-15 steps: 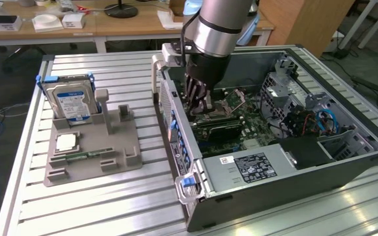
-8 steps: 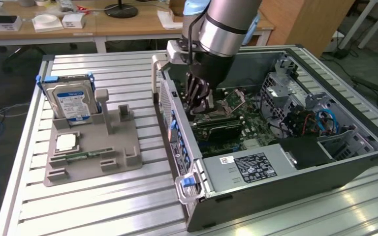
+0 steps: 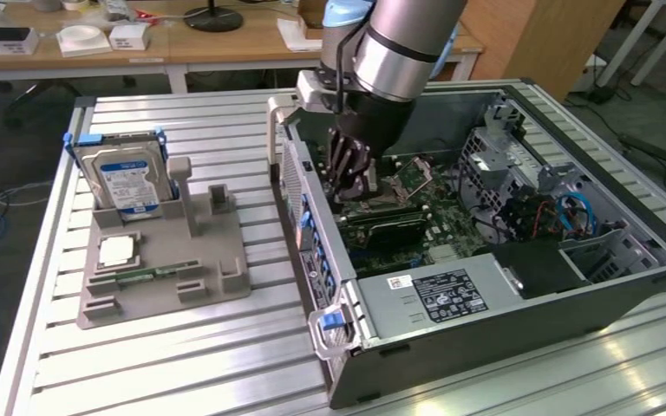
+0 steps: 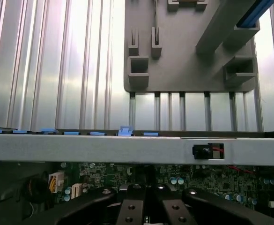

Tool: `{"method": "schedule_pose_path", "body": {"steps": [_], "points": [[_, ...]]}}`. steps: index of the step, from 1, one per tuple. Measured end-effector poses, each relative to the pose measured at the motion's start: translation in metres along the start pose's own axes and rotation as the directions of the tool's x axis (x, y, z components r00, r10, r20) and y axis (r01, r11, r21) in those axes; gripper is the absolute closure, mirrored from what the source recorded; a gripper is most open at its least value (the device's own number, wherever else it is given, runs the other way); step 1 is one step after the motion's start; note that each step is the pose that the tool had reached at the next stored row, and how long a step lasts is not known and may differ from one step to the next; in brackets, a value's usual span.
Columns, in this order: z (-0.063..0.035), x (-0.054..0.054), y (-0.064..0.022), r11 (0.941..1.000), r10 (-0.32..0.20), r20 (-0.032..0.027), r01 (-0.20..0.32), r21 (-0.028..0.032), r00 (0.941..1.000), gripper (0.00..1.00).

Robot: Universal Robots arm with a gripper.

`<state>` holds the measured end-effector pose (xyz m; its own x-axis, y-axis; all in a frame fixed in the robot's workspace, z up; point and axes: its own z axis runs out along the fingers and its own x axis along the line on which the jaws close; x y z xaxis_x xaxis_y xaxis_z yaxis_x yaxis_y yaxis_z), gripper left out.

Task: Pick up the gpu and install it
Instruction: 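Press down on the gpu until it lock into place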

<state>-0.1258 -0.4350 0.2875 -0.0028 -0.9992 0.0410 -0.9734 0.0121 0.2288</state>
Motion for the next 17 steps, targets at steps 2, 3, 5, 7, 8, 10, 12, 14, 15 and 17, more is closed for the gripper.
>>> {"method": "schedule_pose_path", "body": {"steps": [2,3,5,7,8,10,12,14,15,17], "points": [[-0.0002,0.0,-0.0028,1.0,0.0,-0.0003,0.0,-0.0013,1.0,0.9],[-0.0007,0.0,-0.0051,1.0,0.0,-0.0003,0.0,-0.0026,1.0,0.9],[-0.0016,0.0,-0.0091,1.0,0.0,-0.0003,0.0,-0.0078,1.0,0.9],[-0.0021,0.0,-0.0117,0.9998,-0.001,-0.0002,0.001,-0.0185,1.0,0.9],[-0.0024,0.0,-0.0127,0.9997,-0.001,-0.0003,0.001,-0.0251,1.0,0.9],[-0.0028,0.0,-0.0143,0.9991,-0.001,-0.0004,0.001,-0.0417,1.0,0.9],[-0.0031,0.0,-0.0155,0.9979,-0.002,-0.0009,0.002,-0.0646,1.0,0.9],[-0.0033,0.001,-0.0166,0.9956,-0.003,-0.0011,0.002,-0.0937,1.0,0.9],[-0.0035,0.001,-0.0171,0.9942,-0.003,-0.0013,0.003,-0.108,1.0,0.9],[-0.0038,0.001,-0.0188,0.9913,-0.004,-0.0014,0.004,-0.1312,1.0,0.9]]}}
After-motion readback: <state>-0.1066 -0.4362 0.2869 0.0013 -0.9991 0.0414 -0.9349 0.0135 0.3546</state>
